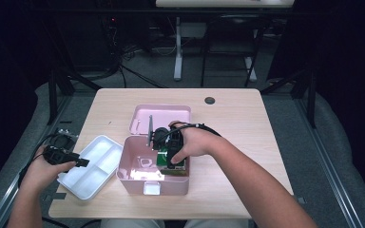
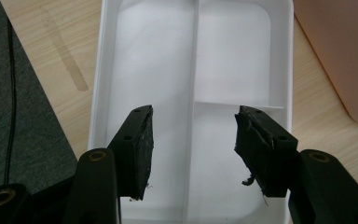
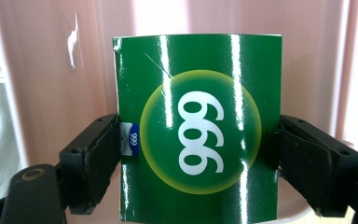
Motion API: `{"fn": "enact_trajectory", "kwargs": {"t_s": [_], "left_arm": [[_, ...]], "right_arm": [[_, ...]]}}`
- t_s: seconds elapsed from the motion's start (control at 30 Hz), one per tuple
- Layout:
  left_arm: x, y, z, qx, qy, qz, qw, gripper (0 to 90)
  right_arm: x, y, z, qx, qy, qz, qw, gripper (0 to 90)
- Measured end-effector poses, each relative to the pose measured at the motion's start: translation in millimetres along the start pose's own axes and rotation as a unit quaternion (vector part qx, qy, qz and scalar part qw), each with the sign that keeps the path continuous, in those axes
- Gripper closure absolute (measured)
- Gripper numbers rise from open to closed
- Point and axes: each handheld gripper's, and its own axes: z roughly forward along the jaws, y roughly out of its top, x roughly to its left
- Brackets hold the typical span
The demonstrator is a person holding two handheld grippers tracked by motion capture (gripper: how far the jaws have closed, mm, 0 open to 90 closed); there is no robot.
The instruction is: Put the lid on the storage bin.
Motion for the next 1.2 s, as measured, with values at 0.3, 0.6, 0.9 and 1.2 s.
{"fn": "enact_trajectory", "kwargs": {"t_s": [0.3,0.6,0.9,1.2], "left_arm": [[-1.3,1.1,0.5,-0.002,0.001,0.002,1.0000,46.5],[-0.5,0.8,-1.4,-0.007,0.003,0.001,1.0000,46.6],[0.4,0.6,-0.2,-0.007,0.005,0.000,1.0000,46.6],[0.7,0.4,-0.4,-0.007,0.006,-0.002,1.0000,46.6]], "right_arm": [[-2.3,-1.4,12.2,0.004,0.003,0.000,1.0000,16.6],[-2.3,-4.1,26.8,0.005,0.014,0.005,0.9999,16.4],[-5.1,-5.6,32.5,0.001,0.018,0.012,0.9998,15.7],[-6.9,-9.9,24.3,-0.005,0.014,0.018,0.9997,17.2]]}}
